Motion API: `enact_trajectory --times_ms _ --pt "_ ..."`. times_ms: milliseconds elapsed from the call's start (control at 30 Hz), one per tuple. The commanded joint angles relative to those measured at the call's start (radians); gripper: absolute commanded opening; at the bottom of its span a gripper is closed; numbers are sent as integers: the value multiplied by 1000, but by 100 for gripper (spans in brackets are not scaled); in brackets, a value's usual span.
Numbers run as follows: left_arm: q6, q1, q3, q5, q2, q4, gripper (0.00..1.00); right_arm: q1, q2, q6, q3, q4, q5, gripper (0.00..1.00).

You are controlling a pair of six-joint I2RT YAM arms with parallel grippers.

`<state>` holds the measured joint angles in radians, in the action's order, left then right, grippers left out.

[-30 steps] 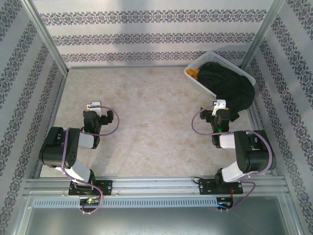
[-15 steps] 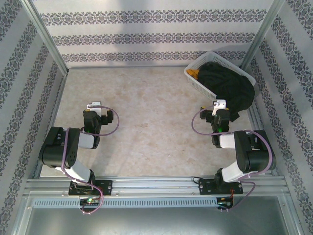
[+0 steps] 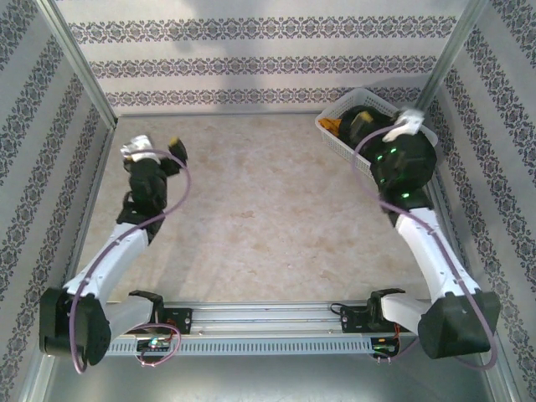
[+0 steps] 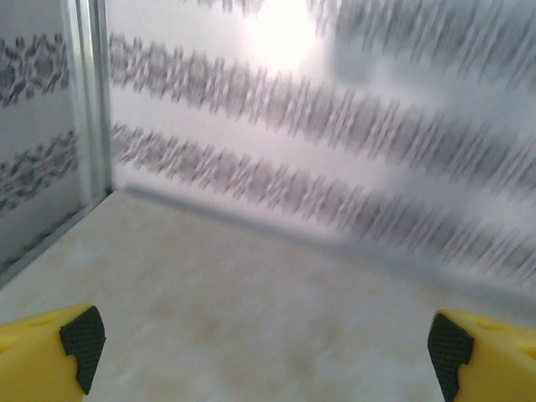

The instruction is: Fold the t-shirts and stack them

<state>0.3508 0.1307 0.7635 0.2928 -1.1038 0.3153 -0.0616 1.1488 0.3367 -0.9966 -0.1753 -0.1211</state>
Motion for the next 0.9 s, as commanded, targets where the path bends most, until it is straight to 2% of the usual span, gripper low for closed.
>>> enact_trajectory --times_ms 0,33,100,267,400,667,767,800,867 --pt "373 -104 62 -225 -77 -277 100 31 144 175 -187 500 -36 98" --pt "391 -101 129 -266 -121 -322 100 34 190 193 -258 593 -117 98" --pt "383 -73 261 -351 -211 -419 100 57 257 210 -348 683 -166 97" --pt "313 70 445 -484 -349 -519 100 145 429 191 -507 755 -99 90" --pt "317 182 464 -508 -392 -522 99 192 606 151 -627 810 -48 90" --pt "402 298 433 -591 -419 -428 76 240 882 138 -801 872 15 87" --pt "420 308 424 -604 -412 -418 67 244 983 129 -901 904 73 77" --pt "426 307 420 -605 -406 -418 63 244 1009 136 -929 918 84 70" --pt "424 308 410 -597 -391 -423 56 247 1027 146 -965 934 104 41"
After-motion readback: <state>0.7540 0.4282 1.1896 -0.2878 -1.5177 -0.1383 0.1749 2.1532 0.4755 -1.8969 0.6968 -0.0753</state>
